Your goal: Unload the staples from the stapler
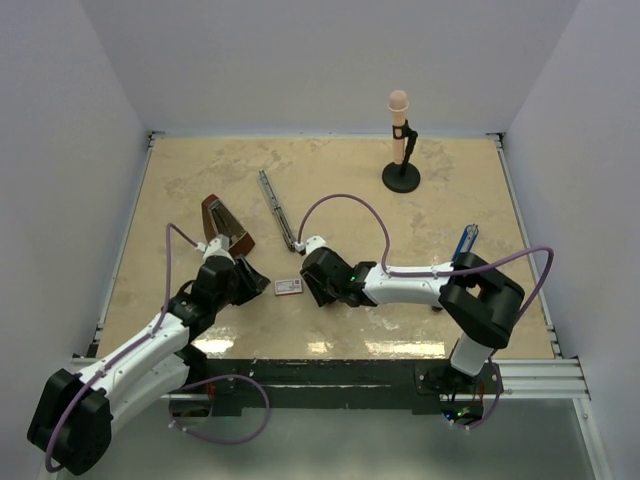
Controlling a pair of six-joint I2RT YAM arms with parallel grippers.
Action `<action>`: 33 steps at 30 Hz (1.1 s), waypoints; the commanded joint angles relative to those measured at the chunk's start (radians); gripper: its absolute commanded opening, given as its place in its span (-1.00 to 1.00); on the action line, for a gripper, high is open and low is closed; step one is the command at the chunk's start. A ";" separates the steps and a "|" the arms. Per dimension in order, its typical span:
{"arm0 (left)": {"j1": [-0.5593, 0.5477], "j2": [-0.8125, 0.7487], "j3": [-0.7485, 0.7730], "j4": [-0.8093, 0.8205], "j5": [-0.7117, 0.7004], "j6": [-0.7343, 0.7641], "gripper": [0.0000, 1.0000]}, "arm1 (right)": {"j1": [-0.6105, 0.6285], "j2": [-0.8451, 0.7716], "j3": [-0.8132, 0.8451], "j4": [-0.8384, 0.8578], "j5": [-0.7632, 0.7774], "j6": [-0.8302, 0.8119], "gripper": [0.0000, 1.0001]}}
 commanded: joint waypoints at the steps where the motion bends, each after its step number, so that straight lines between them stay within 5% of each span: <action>1: -0.006 0.008 -0.020 0.062 -0.010 -0.023 -0.07 | -0.014 -0.015 -0.002 0.026 -0.011 -0.052 -0.20; 14: -0.006 0.033 0.019 0.003 0.002 -0.024 -0.07 | 0.010 0.022 -0.017 0.110 -0.154 -0.162 -0.21; 33: 0.017 0.103 0.014 0.041 0.039 0.007 -0.08 | 0.076 0.061 -0.022 0.118 -0.137 -0.149 -0.23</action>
